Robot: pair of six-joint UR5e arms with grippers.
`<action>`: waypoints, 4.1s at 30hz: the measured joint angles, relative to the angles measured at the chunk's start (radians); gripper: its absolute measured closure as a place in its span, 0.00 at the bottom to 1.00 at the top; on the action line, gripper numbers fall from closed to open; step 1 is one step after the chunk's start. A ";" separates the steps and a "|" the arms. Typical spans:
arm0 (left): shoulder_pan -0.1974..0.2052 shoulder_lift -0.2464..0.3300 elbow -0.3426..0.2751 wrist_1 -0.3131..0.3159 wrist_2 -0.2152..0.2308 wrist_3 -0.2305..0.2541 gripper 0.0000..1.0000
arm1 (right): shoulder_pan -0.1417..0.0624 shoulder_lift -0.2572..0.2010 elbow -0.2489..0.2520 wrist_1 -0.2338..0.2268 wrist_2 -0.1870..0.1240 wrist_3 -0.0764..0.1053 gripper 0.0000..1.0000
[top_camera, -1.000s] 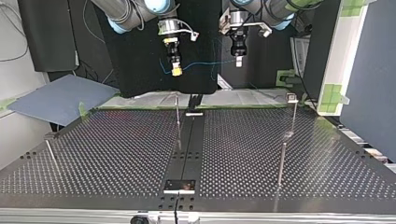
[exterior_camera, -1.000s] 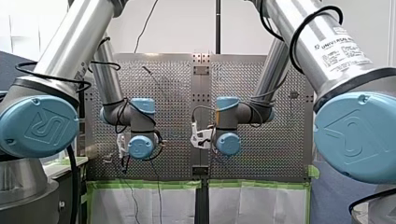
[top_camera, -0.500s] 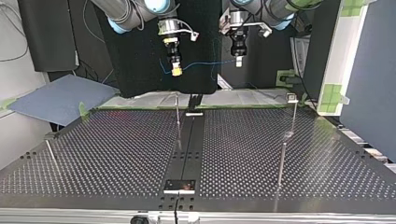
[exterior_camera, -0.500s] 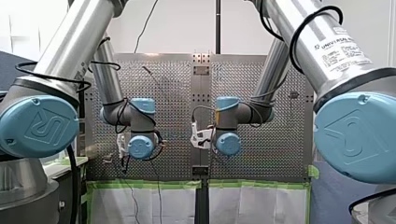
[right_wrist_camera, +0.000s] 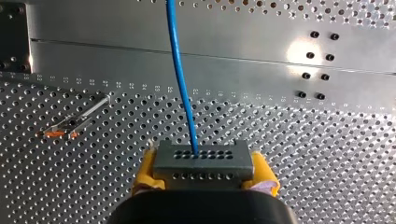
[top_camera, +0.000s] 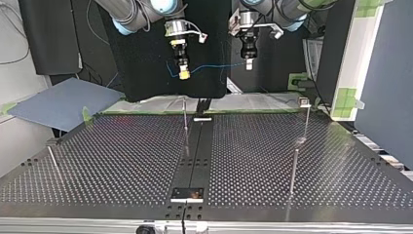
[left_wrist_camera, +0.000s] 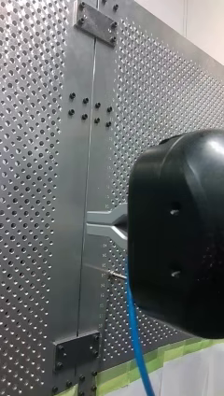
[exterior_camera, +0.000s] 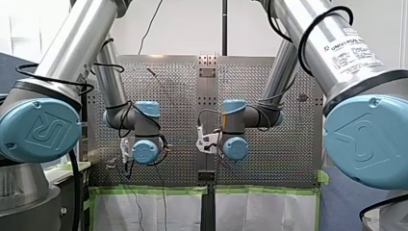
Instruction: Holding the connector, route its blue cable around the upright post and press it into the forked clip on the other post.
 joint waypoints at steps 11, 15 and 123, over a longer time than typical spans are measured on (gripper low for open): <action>0.000 0.000 0.000 0.000 0.000 0.000 1.00 | 0.000 0.000 0.000 0.000 0.000 0.000 1.00; 0.000 0.000 0.000 0.000 0.000 0.000 1.00 | 0.000 0.000 0.000 0.000 0.000 0.000 1.00; 0.036 -0.029 0.002 0.006 0.119 0.030 1.00 | 0.097 0.047 -0.031 0.181 0.187 0.062 1.00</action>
